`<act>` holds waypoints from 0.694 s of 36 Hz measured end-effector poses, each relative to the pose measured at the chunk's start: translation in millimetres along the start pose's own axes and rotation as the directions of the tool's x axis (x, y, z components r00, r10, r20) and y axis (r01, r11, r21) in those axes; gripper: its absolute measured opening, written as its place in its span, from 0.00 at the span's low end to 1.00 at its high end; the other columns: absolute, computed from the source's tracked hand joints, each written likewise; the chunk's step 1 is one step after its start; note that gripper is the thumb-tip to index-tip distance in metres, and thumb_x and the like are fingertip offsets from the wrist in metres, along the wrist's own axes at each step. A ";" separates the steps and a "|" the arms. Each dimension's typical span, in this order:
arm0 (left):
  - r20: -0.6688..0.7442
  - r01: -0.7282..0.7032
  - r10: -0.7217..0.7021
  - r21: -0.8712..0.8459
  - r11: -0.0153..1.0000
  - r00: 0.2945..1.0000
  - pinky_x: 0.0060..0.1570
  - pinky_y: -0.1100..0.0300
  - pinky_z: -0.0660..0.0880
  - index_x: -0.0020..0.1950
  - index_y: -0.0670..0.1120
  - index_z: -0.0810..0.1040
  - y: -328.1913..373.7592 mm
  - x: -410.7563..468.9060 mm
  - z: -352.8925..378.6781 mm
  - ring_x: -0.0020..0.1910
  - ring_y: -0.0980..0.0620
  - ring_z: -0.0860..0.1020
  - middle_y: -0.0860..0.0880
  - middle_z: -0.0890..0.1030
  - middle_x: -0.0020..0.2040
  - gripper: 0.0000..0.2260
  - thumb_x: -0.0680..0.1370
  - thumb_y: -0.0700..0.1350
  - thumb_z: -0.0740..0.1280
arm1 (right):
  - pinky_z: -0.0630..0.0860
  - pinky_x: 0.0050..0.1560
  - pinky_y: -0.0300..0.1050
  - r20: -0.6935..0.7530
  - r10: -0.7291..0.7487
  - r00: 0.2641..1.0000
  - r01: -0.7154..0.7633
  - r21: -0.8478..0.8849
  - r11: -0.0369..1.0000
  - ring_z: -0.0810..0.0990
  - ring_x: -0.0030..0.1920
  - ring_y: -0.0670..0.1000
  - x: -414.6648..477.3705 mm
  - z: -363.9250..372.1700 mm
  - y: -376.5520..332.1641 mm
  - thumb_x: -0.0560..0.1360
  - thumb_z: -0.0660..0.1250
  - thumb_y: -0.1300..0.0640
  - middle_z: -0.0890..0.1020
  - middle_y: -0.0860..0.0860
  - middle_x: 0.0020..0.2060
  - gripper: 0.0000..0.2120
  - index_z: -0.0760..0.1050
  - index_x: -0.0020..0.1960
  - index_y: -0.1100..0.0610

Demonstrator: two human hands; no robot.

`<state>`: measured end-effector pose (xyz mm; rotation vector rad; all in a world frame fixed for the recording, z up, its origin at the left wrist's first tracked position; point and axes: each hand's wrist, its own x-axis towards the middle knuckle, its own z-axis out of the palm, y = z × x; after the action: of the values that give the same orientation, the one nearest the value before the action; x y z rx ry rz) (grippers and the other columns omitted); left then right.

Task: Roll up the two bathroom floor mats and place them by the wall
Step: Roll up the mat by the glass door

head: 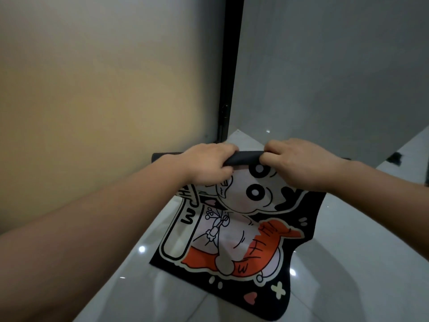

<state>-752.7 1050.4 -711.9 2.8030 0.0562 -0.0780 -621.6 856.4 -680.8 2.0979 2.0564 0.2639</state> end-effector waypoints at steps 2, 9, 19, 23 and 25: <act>0.041 0.020 -0.018 -0.038 0.999 0.999 0.46 0.50 0.73 0.55 0.52 0.69 -0.3 1.6 -2.0 0.47 0.47 0.75 0.48 0.77 0.49 0.11 0.73 0.47 0.61 | 0.65 0.30 0.47 -0.045 0.006 0.999 -0.007 -0.019 1.000 0.72 0.32 0.57 -1.0 1.1 -1.3 0.67 0.68 0.68 0.76 0.57 0.41 0.15 0.72 0.52 0.59; -0.104 0.029 -0.022 0.072 0.997 0.994 0.43 0.55 0.69 0.52 0.48 0.77 0.6 6.5 0.6 0.48 0.45 0.74 0.48 0.74 0.47 0.11 0.71 0.41 0.66 | 0.72 0.38 0.51 -0.084 0.172 0.981 -0.161 0.127 0.979 0.72 0.41 0.55 1.8 5.8 -9.3 0.70 0.68 0.62 0.73 0.54 0.44 0.16 0.69 0.55 0.56; -0.172 0.046 -0.002 0.249 0.967 0.985 0.43 0.51 0.71 0.52 0.45 0.74 7.7 11.0 3.6 0.47 0.44 0.73 0.45 0.76 0.47 0.11 0.71 0.37 0.61 | 0.65 0.36 0.45 0.061 0.308 0.950 -0.312 0.292 0.904 0.73 0.38 0.52 9.6 4.2 -8.4 0.77 0.61 0.50 0.78 0.50 0.41 0.06 0.72 0.50 0.52; -0.104 0.131 -0.121 0.097 0.987 0.987 0.30 0.57 0.65 0.49 0.50 0.72 8.0 11.1 -2.9 0.39 0.46 0.74 0.51 0.72 0.36 0.12 0.68 0.37 0.62 | 0.67 0.34 0.46 -0.043 0.225 0.973 -0.217 0.148 0.965 0.75 0.39 0.54 7.5 4.2 -8.6 0.77 0.61 0.54 0.78 0.51 0.41 0.06 0.71 0.52 0.53; -0.024 0.152 -0.151 0.016 0.988 0.988 0.34 0.56 0.71 0.49 0.52 0.72 7.1 10.6 -5.8 0.40 0.47 0.75 0.52 0.74 0.38 0.13 0.67 0.40 0.65 | 0.68 0.33 0.47 -0.088 0.106 0.990 -0.105 0.015 0.994 0.76 0.37 0.56 5.2 7.4 -8.2 0.75 0.64 0.60 0.78 0.54 0.41 0.10 0.72 0.56 0.58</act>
<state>-741.5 1046.0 -704.7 2.8131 0.2756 -0.0837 -627.5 861.6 -690.1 2.2437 2.0011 0.3694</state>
